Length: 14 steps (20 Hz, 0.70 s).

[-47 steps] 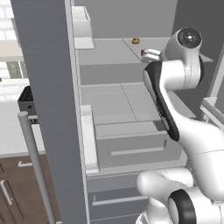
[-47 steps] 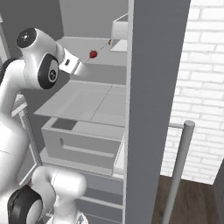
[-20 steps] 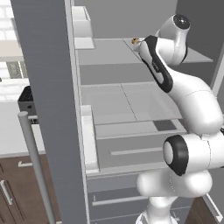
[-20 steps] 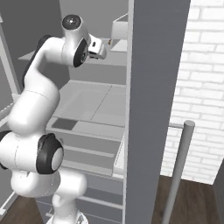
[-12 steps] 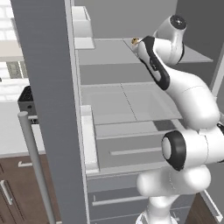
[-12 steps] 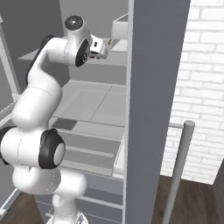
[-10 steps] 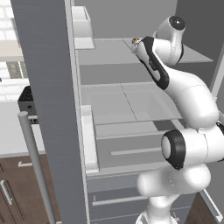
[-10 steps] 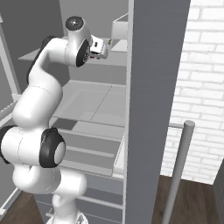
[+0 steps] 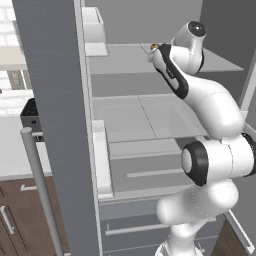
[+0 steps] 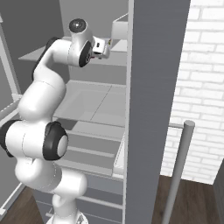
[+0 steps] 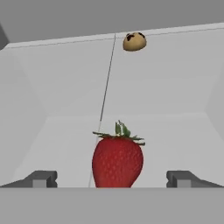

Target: Take the strawberry from the fridge and place it on top of the pancake, located on the dining counter.

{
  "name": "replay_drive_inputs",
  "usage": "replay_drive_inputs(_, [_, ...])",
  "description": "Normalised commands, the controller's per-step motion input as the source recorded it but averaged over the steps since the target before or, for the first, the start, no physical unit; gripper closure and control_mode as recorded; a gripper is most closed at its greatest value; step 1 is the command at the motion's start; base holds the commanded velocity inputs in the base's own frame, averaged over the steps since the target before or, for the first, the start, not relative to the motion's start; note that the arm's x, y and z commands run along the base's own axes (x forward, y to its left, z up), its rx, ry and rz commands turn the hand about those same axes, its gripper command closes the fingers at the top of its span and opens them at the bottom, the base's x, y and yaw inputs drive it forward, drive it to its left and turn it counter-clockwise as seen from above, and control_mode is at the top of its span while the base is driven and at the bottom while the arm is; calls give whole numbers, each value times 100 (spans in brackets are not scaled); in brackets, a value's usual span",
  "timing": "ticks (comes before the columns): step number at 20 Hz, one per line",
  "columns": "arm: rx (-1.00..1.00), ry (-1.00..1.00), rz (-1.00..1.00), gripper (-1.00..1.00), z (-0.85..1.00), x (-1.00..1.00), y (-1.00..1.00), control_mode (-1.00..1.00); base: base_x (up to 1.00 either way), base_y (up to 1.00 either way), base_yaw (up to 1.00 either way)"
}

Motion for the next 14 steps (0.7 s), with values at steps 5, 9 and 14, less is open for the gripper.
replay_drive_inputs(5, [-4,0,2,-100,-12,17,0,-100,0,0,0])
replay_drive_inputs(9, [-2,0,2,-100,-3,1,0,-100,0,0,0])
replay_drive_inputs(14, [-3,0,0,100,-7,1,0,-100,0,0,0])
